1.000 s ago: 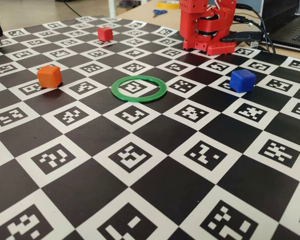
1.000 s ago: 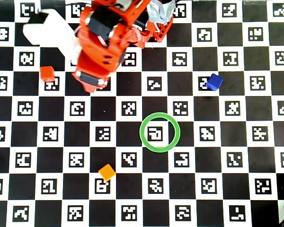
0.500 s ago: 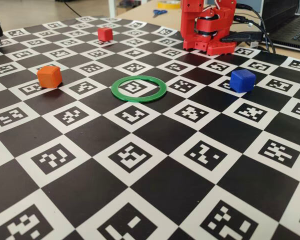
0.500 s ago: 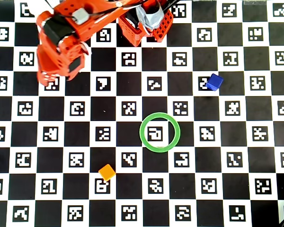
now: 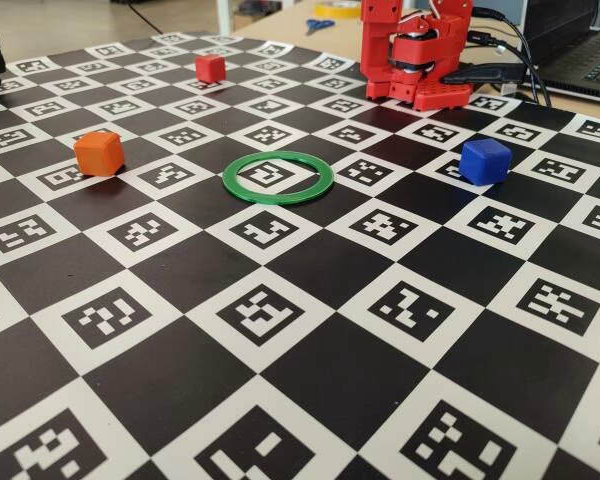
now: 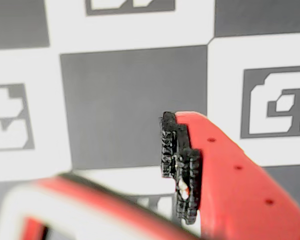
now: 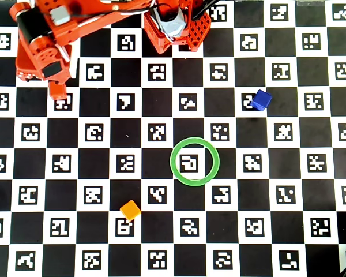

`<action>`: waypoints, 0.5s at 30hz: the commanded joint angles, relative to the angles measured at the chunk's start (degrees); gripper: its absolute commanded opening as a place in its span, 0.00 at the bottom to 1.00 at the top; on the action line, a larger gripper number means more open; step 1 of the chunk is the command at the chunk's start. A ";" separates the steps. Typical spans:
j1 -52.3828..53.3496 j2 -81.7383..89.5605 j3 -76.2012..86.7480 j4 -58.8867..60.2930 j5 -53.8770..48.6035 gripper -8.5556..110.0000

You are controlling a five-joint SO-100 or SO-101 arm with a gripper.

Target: Grab the red cube then put it in the green circle then put the blue cube on top and finally the orange cube on top

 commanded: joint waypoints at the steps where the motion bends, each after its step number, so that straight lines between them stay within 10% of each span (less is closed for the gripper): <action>1: 0.26 0.09 0.79 -0.62 -0.09 0.35; 15: 2.37 2.02 16.17 -15.64 -9.05 0.38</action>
